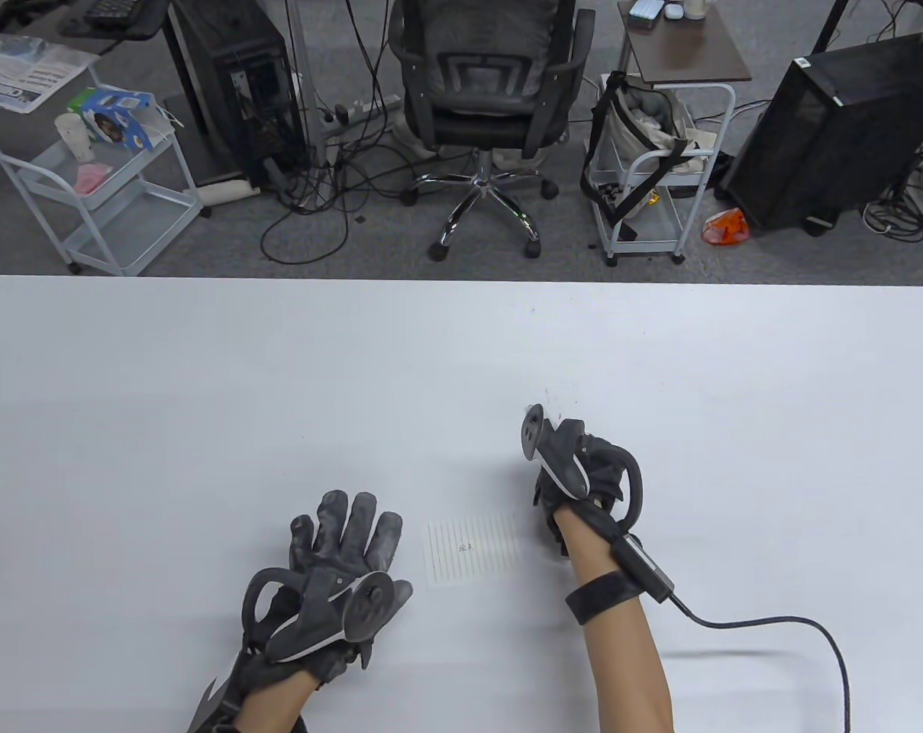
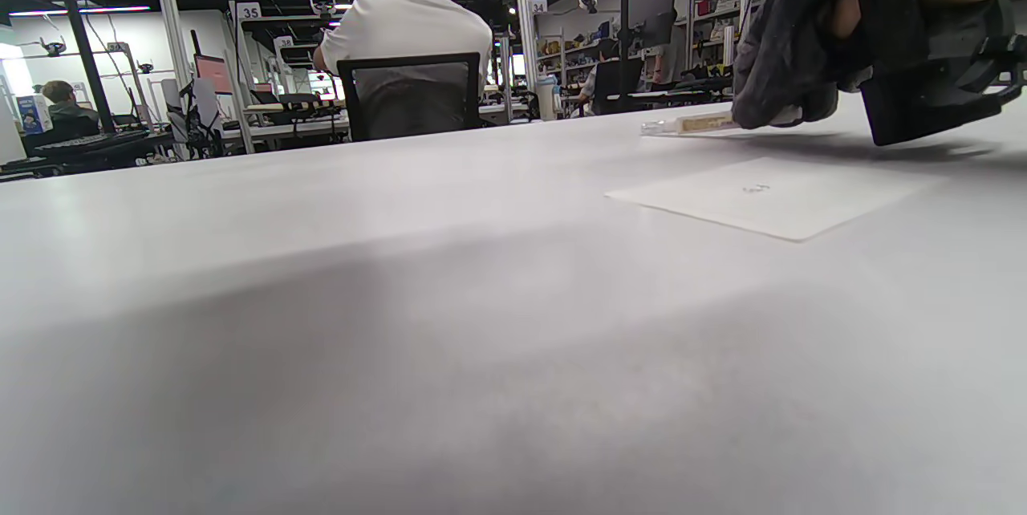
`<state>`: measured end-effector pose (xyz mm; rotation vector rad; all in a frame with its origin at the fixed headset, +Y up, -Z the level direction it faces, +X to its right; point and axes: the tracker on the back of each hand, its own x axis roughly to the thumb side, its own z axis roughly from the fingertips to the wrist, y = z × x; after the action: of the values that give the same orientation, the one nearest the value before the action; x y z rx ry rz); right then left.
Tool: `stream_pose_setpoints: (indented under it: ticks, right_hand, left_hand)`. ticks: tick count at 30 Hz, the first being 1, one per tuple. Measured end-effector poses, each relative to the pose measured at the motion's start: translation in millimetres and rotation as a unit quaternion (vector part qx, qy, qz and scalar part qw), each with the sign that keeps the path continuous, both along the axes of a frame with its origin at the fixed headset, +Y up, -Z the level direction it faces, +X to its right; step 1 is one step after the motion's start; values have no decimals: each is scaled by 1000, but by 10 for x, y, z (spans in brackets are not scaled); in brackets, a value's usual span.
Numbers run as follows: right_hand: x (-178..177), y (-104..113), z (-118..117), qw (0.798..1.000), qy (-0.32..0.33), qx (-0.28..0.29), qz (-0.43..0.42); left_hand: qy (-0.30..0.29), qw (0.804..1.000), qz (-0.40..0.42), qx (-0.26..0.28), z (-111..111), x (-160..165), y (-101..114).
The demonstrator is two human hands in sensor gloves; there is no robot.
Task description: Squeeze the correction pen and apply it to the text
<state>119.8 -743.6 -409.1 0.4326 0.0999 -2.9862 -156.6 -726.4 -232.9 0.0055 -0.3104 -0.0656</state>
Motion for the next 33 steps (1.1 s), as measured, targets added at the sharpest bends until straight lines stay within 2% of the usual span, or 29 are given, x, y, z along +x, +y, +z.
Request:
stream_pose_setpoints:
  ticks: [6,10,13,17,20,23,33]
  right_hand:
    - [174,412,236,992,52,91,-71]
    - [290,693,565,969,123,160,-141]
    - [384,790,796,947,148,187,-217]
    - [511,776,1001,906,161,181,-346]
    - [583,698,1073,870,184,145,-433]
    - [628,613,1134,842,187,121,-491]
    - [509,518,1180,796,245,96,-545]
  left_hand:
    - [2,1000,3,-1,-5,-5,7]
    - [3,1000,4,2,-5,-2,13]
    - [3,1000,7,6,0,-1,11]
    - [4,1000,8,7,9,1,10]
    - [6,1000,8,6,10,-4,4]
    - [7,1000,11,7,9,-14,5]
    - [-8,999,26,38,39,-10,18]
